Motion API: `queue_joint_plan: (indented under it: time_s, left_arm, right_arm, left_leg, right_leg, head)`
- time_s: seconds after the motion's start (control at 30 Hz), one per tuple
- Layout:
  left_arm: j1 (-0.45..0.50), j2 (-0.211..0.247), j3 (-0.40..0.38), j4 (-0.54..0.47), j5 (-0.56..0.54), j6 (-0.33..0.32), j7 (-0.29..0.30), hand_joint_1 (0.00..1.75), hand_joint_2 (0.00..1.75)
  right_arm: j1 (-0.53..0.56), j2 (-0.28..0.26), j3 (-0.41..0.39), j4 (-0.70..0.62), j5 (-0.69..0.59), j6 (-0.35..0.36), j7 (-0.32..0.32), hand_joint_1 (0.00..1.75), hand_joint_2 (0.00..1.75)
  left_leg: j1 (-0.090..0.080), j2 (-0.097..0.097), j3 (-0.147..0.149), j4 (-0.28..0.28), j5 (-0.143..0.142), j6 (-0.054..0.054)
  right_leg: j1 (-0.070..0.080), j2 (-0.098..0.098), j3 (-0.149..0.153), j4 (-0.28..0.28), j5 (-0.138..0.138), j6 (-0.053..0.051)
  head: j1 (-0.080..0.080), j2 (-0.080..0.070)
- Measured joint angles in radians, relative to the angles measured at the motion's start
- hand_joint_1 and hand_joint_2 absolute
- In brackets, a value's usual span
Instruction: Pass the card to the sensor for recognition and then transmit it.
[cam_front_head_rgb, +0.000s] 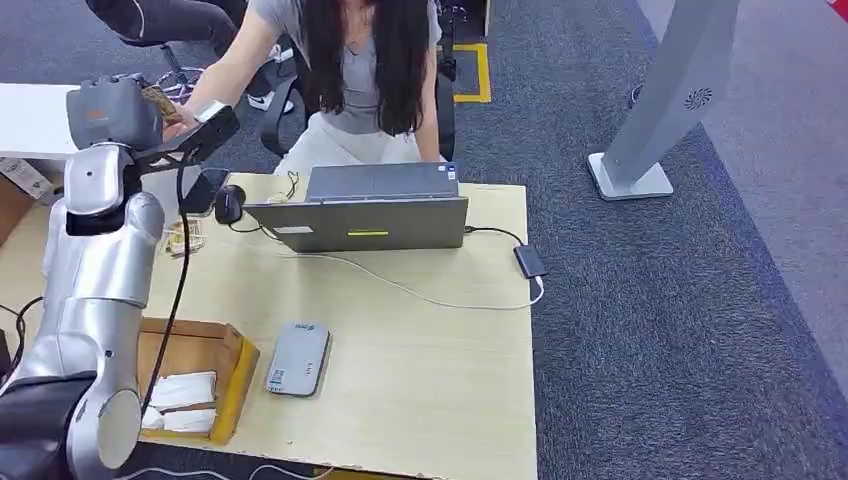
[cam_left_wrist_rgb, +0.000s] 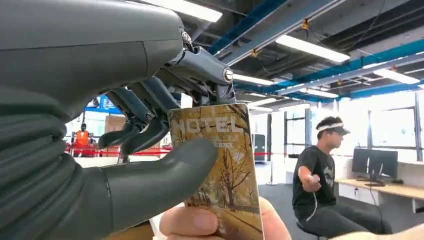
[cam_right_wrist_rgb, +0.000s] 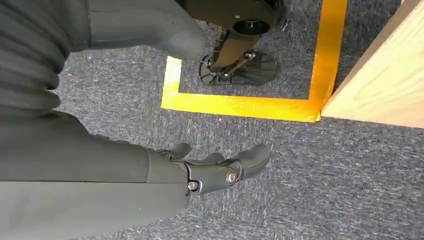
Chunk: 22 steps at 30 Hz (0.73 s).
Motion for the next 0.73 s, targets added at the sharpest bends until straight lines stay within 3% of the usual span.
queue_joint_plan:
  time_s: [0.03, 0.07, 0.73]
  left_arm:
    - [-0.002, 0.002, 0.000, 0.008, 0.000, 0.001, 0.001, 1.75, 1.75]
    - [-0.002, 0.005, 0.000, 0.020, 0.000, 0.003, 0.002, 0.00, 1.75]
    - [0.026, 0.011, 0.000, 0.044, 0.000, 0.053, -0.016, 0.00, 1.75]
  right_arm:
    - [0.000, 0.000, 0.000, 0.000, 0.001, 0.000, 0.000, 0.00, 1.75]
    - [0.000, 0.000, 0.000, 0.000, 0.003, -0.002, 0.000, 0.00, 1.75]
    - [0.002, 0.000, 0.000, 0.000, 0.011, -0.006, -0.001, 0.00, 1.75]
  left_leg:
    - [0.000, 0.000, 0.000, 0.000, 0.000, 0.000]
    - [0.000, 0.001, 0.000, 0.000, 0.000, 0.000]
    - [0.000, 0.001, -0.001, 0.000, 0.000, 0.000]
  right_leg:
    - [0.000, 0.000, 0.000, 0.000, 0.000, 0.000]
    - [0.000, 0.001, 0.000, 0.000, 0.000, 0.000]
    - [0.000, 0.001, -0.002, 0.000, 0.000, 0.000]
  head:
    - [0.000, 0.000]
    - [0.000, 0.000]
    - [0.000, 0.000]
